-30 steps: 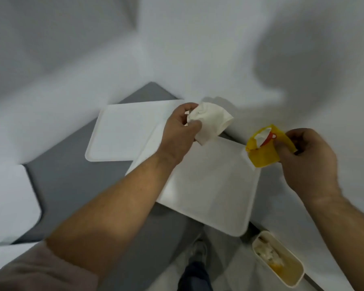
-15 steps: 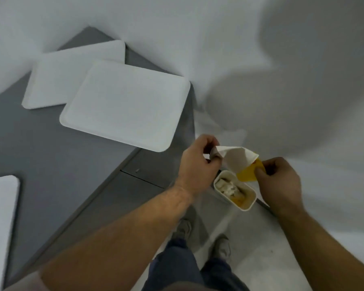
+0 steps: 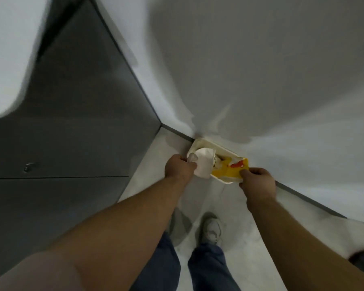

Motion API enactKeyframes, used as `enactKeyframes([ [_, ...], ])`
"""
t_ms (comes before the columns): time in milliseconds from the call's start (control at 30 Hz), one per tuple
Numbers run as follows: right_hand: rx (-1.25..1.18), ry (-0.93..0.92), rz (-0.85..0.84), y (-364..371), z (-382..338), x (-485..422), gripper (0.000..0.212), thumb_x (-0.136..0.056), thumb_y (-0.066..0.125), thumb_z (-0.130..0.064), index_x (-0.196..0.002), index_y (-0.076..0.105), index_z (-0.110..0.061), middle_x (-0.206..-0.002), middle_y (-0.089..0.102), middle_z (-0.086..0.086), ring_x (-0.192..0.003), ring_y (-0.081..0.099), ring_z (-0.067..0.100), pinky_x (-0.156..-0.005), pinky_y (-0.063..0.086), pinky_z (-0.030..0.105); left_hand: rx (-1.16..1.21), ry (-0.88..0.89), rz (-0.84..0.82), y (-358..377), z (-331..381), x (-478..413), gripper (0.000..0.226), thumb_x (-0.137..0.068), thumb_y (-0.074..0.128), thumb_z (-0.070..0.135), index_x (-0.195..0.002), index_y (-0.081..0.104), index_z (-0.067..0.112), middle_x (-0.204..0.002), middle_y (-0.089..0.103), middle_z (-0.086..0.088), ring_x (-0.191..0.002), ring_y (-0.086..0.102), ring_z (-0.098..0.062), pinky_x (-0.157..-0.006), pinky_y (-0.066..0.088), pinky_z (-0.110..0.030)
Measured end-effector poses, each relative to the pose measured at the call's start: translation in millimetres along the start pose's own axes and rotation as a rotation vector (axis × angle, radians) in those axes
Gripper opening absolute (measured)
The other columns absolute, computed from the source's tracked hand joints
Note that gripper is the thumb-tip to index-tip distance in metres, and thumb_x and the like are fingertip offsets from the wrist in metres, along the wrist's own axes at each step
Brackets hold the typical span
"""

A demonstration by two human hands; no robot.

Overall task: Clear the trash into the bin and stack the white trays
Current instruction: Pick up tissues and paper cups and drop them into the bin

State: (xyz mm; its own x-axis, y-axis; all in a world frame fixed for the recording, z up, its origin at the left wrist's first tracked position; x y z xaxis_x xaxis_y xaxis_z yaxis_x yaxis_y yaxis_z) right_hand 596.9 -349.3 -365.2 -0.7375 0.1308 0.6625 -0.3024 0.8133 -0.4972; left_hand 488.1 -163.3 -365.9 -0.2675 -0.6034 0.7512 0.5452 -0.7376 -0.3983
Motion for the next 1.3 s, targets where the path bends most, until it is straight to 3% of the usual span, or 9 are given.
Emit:
enactKeyframes([
  [167,-0.067,0.067,0.018,28.3,32.3,-61.3,0.010,-0.086,0.075,-0.024,-0.088,0.065,-0.023,-0.090,0.070,0.006,-0.088,0.071,0.031,-0.083,0.062,0.050,0.061,-0.065,0.011,48.7,-17.6,-50.8,0.031,-0.087,0.077,0.028,-0.103,0.072,0.002,-0.104,0.074,-0.021,-0.097,0.072,-0.039,-0.090,0.061,-0.050],
  [333,-0.108,0.079,-0.077,51.7,45.1,-90.8,0.013,-0.087,0.074,-0.029,-0.081,0.069,-0.018,-0.080,0.076,0.008,-0.083,0.075,0.028,-0.083,0.062,0.051,0.285,-0.086,-0.031,75.5,-32.6,-67.9,0.015,-0.092,0.072,0.021,-0.078,0.069,0.015,-0.085,0.072,-0.010,-0.084,0.072,-0.028,-0.093,0.061,-0.049],
  [600,0.041,0.035,-0.125,44.6,40.6,-70.5,0.005,-0.090,0.068,-0.017,-0.087,0.072,-0.018,-0.080,0.075,0.007,-0.079,0.075,0.026,-0.077,0.064,0.049,0.153,-0.002,0.032,40.0,-56.0,-48.7,0.006,-0.094,0.066,0.017,-0.090,0.068,0.020,-0.091,0.074,-0.009,-0.089,0.073,-0.028,-0.088,0.063,-0.046],
  [800,0.063,-0.191,-0.147,7.0,-38.4,-3.2,0.008,-0.083,0.067,-0.022,-0.082,0.074,-0.025,-0.066,0.074,-0.005,-0.069,0.074,0.020,-0.067,0.065,0.040,0.087,0.223,0.089,-18.5,6.5,7.9,0.016,-0.092,0.065,0.019,-0.076,0.067,0.022,-0.082,0.073,-0.008,-0.085,0.071,-0.031,-0.079,0.059,-0.041],
  [933,0.076,-0.385,-0.210,-33.3,-120.7,67.2,0.009,-0.082,0.064,-0.029,-0.085,0.073,-0.028,-0.069,0.074,-0.008,-0.073,0.074,0.020,-0.065,0.061,0.034,0.176,0.293,0.107,-68.9,71.3,81.5,0.015,-0.093,0.062,0.017,-0.079,0.068,0.017,-0.075,0.069,-0.001,-0.072,0.065,-0.018,-0.062,0.051,-0.024],
  [1133,0.066,-0.720,-0.291,-90.0,-250.6,192.7,0.005,-0.086,0.066,-0.031,-0.082,0.069,-0.034,-0.071,0.073,-0.013,-0.075,0.073,0.010,-0.074,0.063,0.037,0.456,0.402,0.135,-157.3,153.6,208.4,0.007,-0.093,0.064,0.014,-0.088,0.069,0.012,-0.080,0.070,-0.007,-0.066,0.065,-0.014,-0.063,0.051,-0.033],
  [1300,0.001,-0.930,-0.353,-118.9,-332.9,290.6,0.006,-0.083,0.069,-0.032,-0.087,0.072,-0.029,-0.076,0.074,-0.016,-0.070,0.073,0.006,-0.069,0.065,0.036,0.459,0.529,0.251,-243.0,173.6,290.2,0.011,-0.094,0.063,0.013,-0.092,0.071,0.006,-0.078,0.071,-0.006,-0.066,0.065,-0.014,-0.064,0.055,-0.029],
])
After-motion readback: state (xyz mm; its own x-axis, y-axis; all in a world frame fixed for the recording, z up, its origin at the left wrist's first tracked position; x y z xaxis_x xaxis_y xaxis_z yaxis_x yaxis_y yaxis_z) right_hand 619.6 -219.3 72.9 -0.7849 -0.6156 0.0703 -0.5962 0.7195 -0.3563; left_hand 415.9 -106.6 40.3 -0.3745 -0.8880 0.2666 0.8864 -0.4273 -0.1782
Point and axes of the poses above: each hand's wrist, its own x-axis away from the middle knuckle, its own y-axis out of the palm, z = x × y, the point moved 1 cm from there along -x, towards the middle knuckle
